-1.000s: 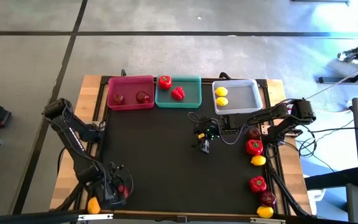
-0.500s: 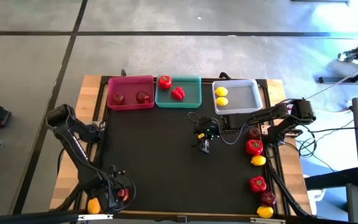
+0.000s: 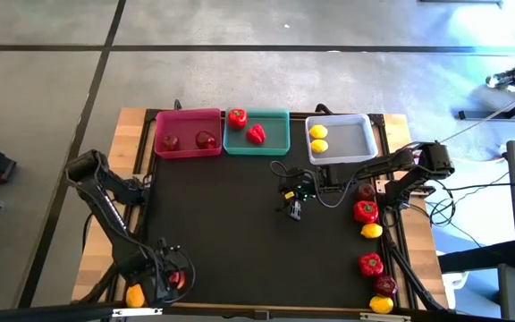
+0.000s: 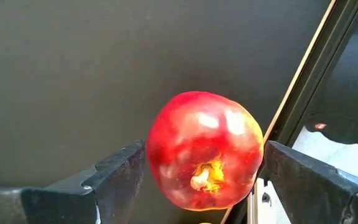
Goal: Sort produce into baskets
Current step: Put the apple into the pink bin
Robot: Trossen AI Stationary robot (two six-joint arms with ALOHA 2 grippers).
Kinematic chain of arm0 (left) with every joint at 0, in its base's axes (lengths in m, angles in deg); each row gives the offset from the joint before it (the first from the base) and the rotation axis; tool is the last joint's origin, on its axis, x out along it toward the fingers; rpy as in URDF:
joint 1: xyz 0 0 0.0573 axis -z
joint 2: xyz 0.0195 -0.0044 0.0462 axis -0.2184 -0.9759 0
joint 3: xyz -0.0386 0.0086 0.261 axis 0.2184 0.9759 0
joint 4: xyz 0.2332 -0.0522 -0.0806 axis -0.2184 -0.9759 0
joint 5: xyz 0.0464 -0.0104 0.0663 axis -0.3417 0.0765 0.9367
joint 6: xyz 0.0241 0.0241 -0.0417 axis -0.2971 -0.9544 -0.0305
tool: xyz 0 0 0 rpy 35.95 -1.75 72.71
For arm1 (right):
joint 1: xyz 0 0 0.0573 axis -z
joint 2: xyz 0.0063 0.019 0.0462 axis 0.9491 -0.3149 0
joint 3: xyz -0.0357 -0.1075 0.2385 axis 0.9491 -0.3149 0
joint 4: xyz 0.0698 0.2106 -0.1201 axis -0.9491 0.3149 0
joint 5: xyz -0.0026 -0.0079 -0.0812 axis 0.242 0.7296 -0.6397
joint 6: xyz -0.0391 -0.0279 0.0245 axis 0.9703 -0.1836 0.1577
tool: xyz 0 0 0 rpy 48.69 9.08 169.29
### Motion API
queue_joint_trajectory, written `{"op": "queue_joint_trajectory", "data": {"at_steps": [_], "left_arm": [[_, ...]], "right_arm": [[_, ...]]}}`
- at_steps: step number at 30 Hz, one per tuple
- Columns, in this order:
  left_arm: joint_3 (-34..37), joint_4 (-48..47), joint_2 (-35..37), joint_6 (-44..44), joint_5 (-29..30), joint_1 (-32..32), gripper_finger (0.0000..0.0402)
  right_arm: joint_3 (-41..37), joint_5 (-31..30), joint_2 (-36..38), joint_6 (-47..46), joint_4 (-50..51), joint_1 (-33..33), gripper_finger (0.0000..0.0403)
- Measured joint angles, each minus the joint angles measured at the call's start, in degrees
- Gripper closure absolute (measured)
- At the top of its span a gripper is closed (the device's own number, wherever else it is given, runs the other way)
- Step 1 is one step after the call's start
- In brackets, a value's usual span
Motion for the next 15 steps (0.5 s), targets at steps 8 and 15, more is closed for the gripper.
{"op": "queue_joint_trajectory", "data": {"at_steps": [8,15], "left_arm": [[0.00,-0.76,-0.18,1.23,-0.05,0.00,0.0058],[0.00,1.46,-0.63,1.78,-1.46,0.00,0.0005]], "right_arm": [[0.00,-1.07,0.00,0.02,0.00,-0.02,0.0143],[0.00,-1.16,0.00,0.02,-0.33,-0.02,0.0143]]}}
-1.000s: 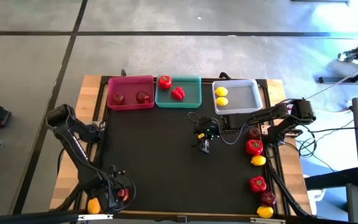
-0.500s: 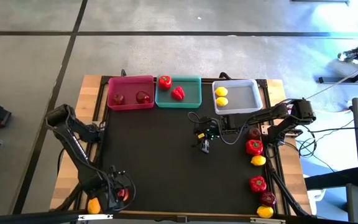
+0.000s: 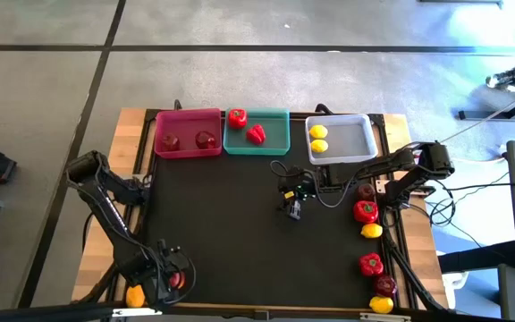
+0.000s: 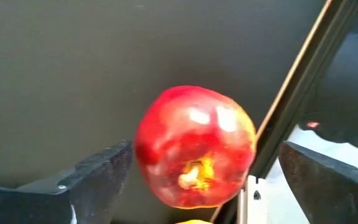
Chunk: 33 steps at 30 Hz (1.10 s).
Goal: Sort produce into baskets
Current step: Put the apple into the pink bin
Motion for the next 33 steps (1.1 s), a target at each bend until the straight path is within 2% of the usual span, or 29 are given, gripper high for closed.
{"op": "queue_joint_trajectory", "data": {"at_steps": [13,19,25,33], "left_arm": [[0.00,-0.39,-0.23,0.10,0.24,0.27,0.0013],[0.00,-0.06,-3.48,-2.35,-2.24,0.43,0.0013],[0.00,-0.05,-6.11,-2.37,-2.34,0.26,0.0014],[0.00,-0.99,-6.23,-3.98,-1.97,-1.40,0.0058]], "right_arm": [[0.00,-0.07,0.00,0.00,-0.14,0.00,0.0143],[0.00,-0.09,0.00,0.00,-0.15,0.00,0.0143],[0.00,-0.11,0.00,0.00,-0.56,0.00,0.0143],[0.00,-0.47,0.02,-0.14,-0.91,0.00,0.0143]]}}
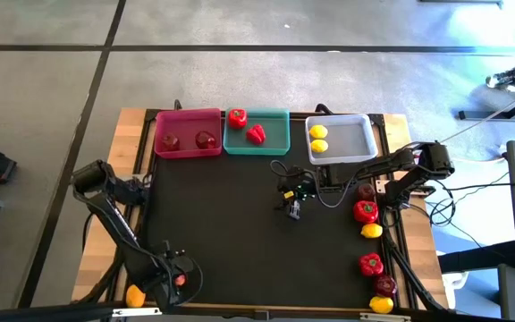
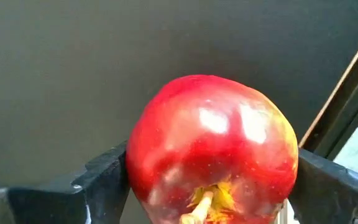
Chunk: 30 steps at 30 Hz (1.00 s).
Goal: Sort produce into baskets
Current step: Put the apple into the pink bin
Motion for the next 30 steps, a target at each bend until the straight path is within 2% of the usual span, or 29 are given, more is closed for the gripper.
{"op": "queue_joint_trajectory", "data": {"at_steps": [7,15,20,26,30], "left_arm": [[0.00,-4.94,0.70,-5.92,0.11,-4.90,0.0058],[0.02,-10.69,6.39,-12.36,1.65,-13.21,0.0052],[0.02,-13.74,10.99,-15.44,4.22,-20.06,0.0051],[0.02,-13.84,16.08,-20.01,11.52,-30.72,0.0051],[0.02,-14.41,18.58,-24.05,12.37,-38.42,0.0050]], "right_arm": [[0.00,-1.36,0.00,1.02,0.03,0.00,0.0143],[0.00,-2.07,0.00,1.23,0.01,0.00,0.0143],[0.00,-2.06,0.00,1.43,0.05,0.00,0.0143],[0.00,-3.41,0.00,-0.04,0.03,0.00,0.0143],[-0.02,-3.62,0.00,-1.41,0.00,0.00,0.0143]]}}
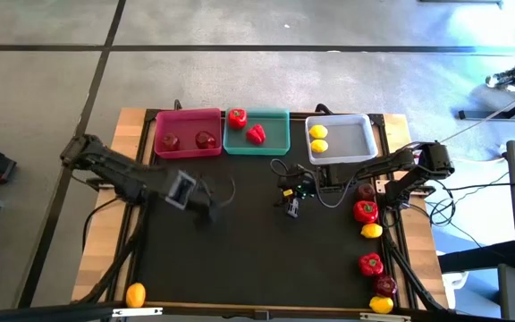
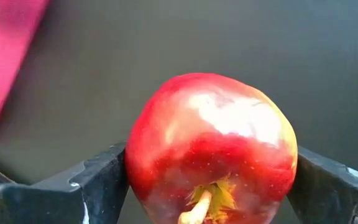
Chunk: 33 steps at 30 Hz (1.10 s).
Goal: Sort produce into baskets
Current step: Put the apple into the pink bin
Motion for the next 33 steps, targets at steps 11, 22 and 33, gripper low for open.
{"op": "queue_joint_trajectory", "data": {"at_steps": [11,22,33], "left_arm": [[0.00,0.54,2.95,-13.83,3.02,-20.16,0.0049],[0.00,9.29,2.95,-25.28,3.02,-39.04,0.0049],[-0.02,21.06,0.54,-32.87,3.01,-52.27,0.0049]], "right_arm": [[0.00,-0.52,0.00,0.04,-0.53,0.02,0.0143],[0.00,-1.44,0.00,1.17,-1.17,0.02,0.0143],[0.00,-1.46,0.00,4.57,-5.25,0.02,0.0143]]}}
